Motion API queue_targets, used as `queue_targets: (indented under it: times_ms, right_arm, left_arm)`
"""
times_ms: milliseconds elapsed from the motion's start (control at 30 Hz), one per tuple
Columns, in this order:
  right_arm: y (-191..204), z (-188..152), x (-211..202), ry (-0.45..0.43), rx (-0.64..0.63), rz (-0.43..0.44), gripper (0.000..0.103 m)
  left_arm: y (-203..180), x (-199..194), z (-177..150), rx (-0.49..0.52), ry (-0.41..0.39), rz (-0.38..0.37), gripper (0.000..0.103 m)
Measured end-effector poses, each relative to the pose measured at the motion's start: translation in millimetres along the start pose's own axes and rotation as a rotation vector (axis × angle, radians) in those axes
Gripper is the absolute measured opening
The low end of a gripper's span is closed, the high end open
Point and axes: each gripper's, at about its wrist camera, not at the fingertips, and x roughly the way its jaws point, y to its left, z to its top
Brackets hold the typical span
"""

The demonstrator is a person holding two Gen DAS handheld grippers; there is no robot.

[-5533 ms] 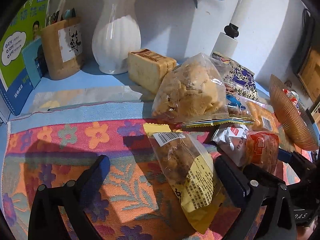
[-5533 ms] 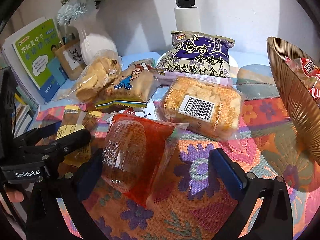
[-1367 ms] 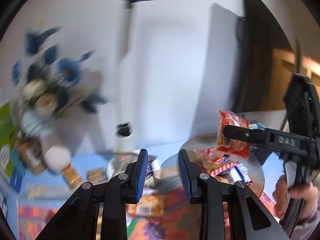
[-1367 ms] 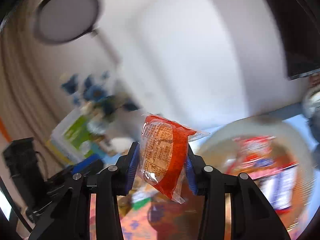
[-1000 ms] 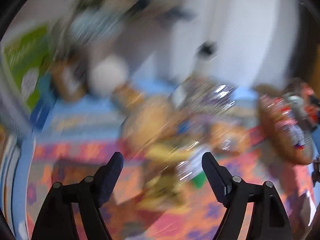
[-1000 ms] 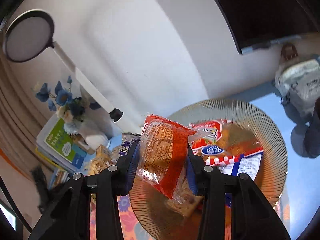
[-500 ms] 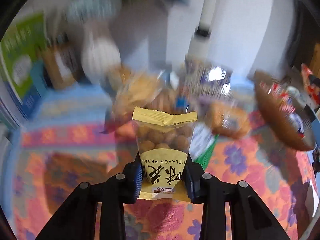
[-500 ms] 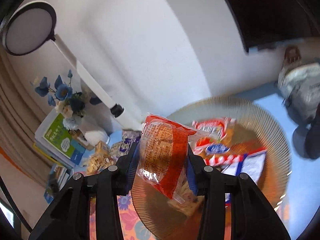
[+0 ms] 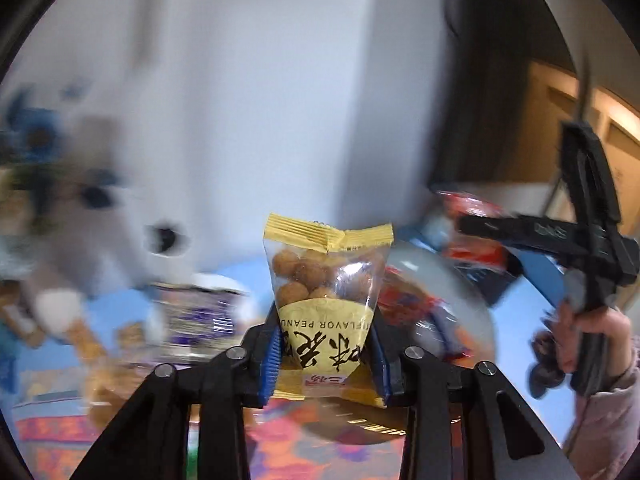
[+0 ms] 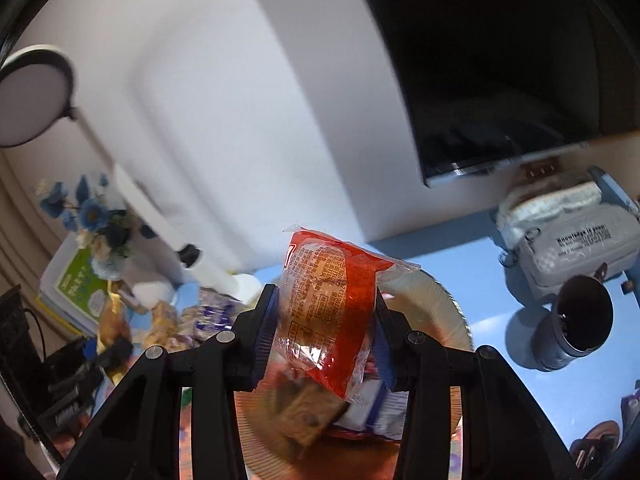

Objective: Organize snacks
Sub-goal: 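Carry both packs over the amber bowl and open both grippers, then grasp the clear biscuit-stick bag with the left gripper while the right grasps the white pastry pack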

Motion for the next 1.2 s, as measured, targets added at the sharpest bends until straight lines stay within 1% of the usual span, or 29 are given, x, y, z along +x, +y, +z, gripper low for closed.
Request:
queue_targets:
  times_ms: [33, 67, 100, 133, 233, 300, 367, 467, 533, 633, 667, 700, 767, 867, 933, 1000, 1067, 1100, 1167, 1200]
  right_arm:
    - [-8, -1, 9, 0.023, 0.010, -0.008, 0.060]
    - [-12, -2, 14, 0.040, 0.019, -0.007, 0.072]
    - [-19, -4, 21, 0.067, 0.038, -0.006, 0.091]
    - [-27, -7, 26, 0.083, 0.070, -0.010, 0.091]
    - [-30, -11, 23, 0.065, 0.084, 0.029, 0.091]
    - [-25, -11, 19, 0.047, 0.074, 0.007, 0.091]
    - [-14, -9, 15, 0.030, 0.068, 0.026, 0.091]
    - [11, -5, 9, -0.011, 0.049, 0.078, 0.091]
    - [31, -3, 5, -0.039, 0.027, 0.105, 0.092]
    - [69, -1, 3, -0.074, -0.004, 0.174, 0.095]
    - [79, -2, 2, -0.085, -0.012, 0.192, 0.097]
    - [90, -4, 2, -0.095, -0.021, 0.211, 0.103]
    - [116, -11, 4, -0.114, -0.043, 0.257, 0.103]
    - [152, -30, 15, -0.110, -0.082, 0.295, 0.103]
    - [170, -51, 28, -0.101, -0.091, 0.311, 0.103]
    - [184, -76, 45, -0.074, -0.082, 0.302, 0.103]
    - [193, -96, 63, -0.043, -0.087, 0.274, 0.103]
    - [200, -110, 77, -0.014, -0.107, 0.248, 0.103]
    - [209, -126, 94, 0.027, -0.142, 0.210, 0.103]
    - [213, -134, 104, 0.049, -0.161, 0.200, 0.103]
  left_arm:
    - [-7, 13, -3, 0.012, 0.032, -0.019, 0.065]
    - [-14, 25, -6, 0.022, 0.061, -0.018, 0.082]
    - [-20, 35, -13, 0.031, 0.089, -0.001, 0.086]
    - [-22, 40, -18, 0.038, 0.100, 0.004, 0.087]
    - [-16, 42, -28, 0.038, 0.109, 0.015, 0.087]
    - [-7, 43, -31, 0.021, 0.117, 0.044, 0.087]
    - [9, 40, -32, -0.008, 0.115, 0.067, 0.087]
    - [30, 24, -33, -0.055, 0.094, 0.086, 0.087]
    - [51, 12, -32, -0.090, 0.068, 0.109, 0.088]
    - [87, -11, -30, -0.132, 0.029, 0.175, 0.090]
    - [99, -19, -31, -0.148, 0.014, 0.198, 0.092]
    - [117, -32, -31, -0.171, -0.006, 0.229, 0.094]
    - [144, -48, -33, -0.207, -0.036, 0.266, 0.101]
    - [189, -69, -44, -0.274, -0.072, 0.324, 0.103]
    - [216, -74, -56, -0.310, -0.059, 0.353, 0.103]
    - [240, -74, -71, -0.343, -0.042, 0.368, 0.103]
    - [254, -72, -83, -0.365, -0.033, 0.365, 0.103]
    - [264, -69, -91, -0.380, -0.022, 0.357, 0.103]
    - [274, -63, -101, -0.399, -0.006, 0.334, 0.103]
    - [277, -58, -107, -0.407, 0.002, 0.311, 0.103]
